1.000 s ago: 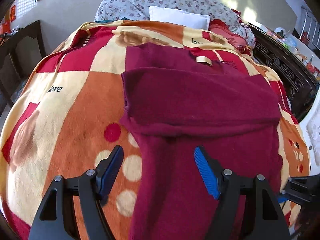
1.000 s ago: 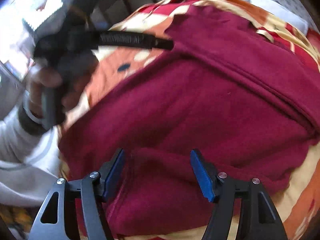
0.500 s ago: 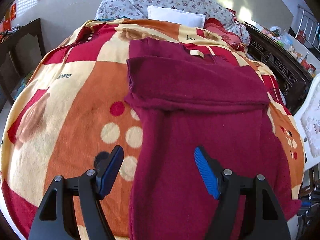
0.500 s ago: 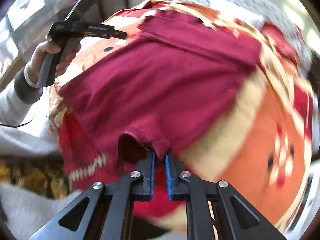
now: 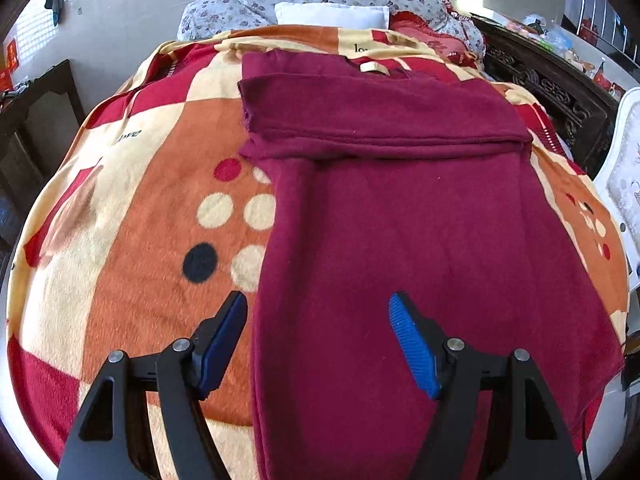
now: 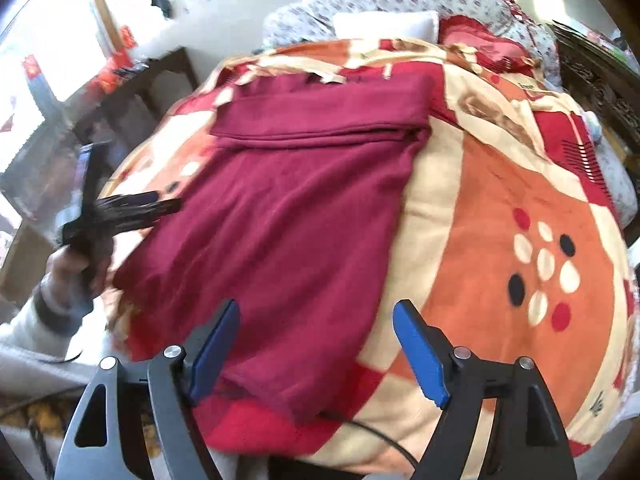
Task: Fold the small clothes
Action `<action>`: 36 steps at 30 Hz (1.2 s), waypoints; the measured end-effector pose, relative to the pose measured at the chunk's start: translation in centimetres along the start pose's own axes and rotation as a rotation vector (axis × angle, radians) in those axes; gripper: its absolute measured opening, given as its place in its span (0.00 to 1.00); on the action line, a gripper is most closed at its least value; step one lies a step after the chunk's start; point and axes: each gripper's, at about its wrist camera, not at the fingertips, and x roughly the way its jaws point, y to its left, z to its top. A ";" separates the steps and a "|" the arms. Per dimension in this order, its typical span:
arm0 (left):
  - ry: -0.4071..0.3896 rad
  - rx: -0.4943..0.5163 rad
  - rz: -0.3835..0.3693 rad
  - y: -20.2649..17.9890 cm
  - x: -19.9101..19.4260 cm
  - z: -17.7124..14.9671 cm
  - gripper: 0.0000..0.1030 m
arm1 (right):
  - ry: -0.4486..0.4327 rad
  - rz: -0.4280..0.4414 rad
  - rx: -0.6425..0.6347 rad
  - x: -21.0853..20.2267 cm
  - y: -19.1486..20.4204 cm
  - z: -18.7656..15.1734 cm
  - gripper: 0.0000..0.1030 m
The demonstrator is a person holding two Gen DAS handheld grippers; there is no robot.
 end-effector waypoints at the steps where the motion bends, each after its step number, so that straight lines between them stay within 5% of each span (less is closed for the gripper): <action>1: 0.004 0.001 0.005 0.1 0.1 -0.1 0.71 | -0.013 -0.006 0.016 0.3 -0.3 0.5 0.78; 3: 0.016 -0.004 0.012 0.5 0.4 -0.4 0.71 | -0.024 0.010 0.028 0.9 -0.5 1.2 0.78; 10: 0.063 -0.062 0.012 1.9 1.9 -1.6 0.71 | 0.165 -0.085 0.063 7.1 -1.9 -2.2 0.75; 17: 0.067 -0.069 0.031 2.0 1.9 -1.8 0.73 | 0.127 -0.057 0.043 6.5 -2.6 -3.8 0.56; 20: 0.067 -0.066 0.035 2.1 1.5 -2.0 0.74 | 0.126 -0.039 0.072 6.1 -3.1 -3.7 0.56; 24: 0.071 -0.064 0.041 2.3 0.8 -2.6 0.74 | 0.081 0.088 0.147 5.2 -3.4 -4.1 0.56; 36: 0.127 -0.143 -0.028 5.1 -1.4 -5.0 0.74 | 0.095 0.157 0.164 5.9 -2.8 -4.9 0.69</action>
